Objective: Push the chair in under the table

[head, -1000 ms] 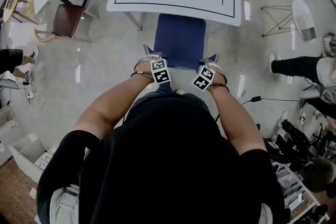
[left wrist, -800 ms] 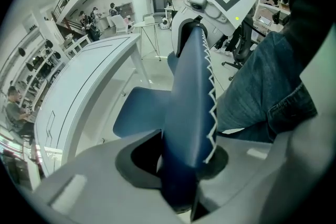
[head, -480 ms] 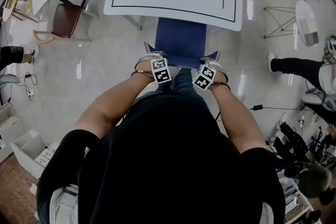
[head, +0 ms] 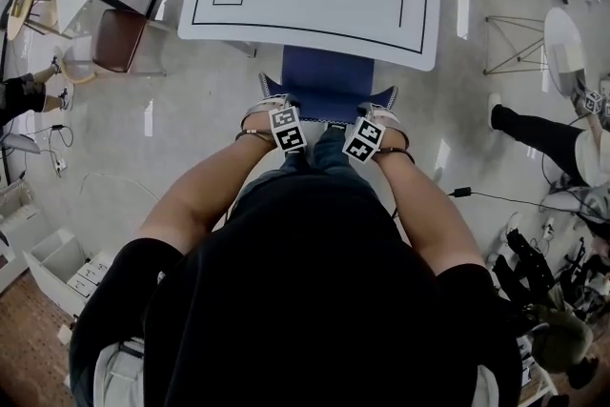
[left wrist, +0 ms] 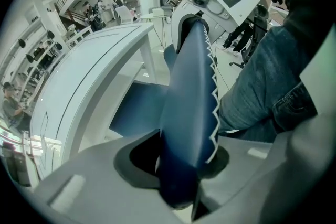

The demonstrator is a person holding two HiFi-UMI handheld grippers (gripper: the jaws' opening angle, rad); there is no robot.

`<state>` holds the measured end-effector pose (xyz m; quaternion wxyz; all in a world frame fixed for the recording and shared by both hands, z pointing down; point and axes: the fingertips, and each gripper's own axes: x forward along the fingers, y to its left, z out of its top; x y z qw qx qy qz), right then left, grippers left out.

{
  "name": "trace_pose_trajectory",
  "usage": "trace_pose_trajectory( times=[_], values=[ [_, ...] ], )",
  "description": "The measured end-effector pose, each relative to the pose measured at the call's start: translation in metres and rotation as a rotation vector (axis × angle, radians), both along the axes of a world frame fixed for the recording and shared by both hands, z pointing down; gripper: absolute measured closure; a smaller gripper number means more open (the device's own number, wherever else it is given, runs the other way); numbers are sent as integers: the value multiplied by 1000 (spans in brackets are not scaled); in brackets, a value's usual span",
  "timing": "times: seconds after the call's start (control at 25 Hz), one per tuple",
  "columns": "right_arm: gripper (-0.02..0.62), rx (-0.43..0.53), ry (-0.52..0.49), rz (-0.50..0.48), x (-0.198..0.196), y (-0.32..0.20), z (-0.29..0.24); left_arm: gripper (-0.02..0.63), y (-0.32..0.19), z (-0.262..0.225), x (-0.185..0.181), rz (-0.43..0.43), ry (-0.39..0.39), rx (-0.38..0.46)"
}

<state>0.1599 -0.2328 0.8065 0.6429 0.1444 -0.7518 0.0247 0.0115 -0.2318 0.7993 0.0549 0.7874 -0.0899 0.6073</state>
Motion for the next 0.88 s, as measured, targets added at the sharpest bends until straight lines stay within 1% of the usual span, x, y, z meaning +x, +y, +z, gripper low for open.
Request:
trace_pose_trajectory(
  times=[0.16,0.48,0.64,0.88],
  values=[
    [435,-12,11,9,1,-21,11,367,-18,14,-4,-20,-37,-16],
    [442,-6,8,12,-18,-58,22,367,-61,25,-26,-31,-79,1],
    [446,0,12,21,-23,-74,24,367,-79,26,-34,-36,-89,10],
    [446,10,7,26,-27,-91,22,368,-98,25,-36,-18,-84,23]
  ],
)
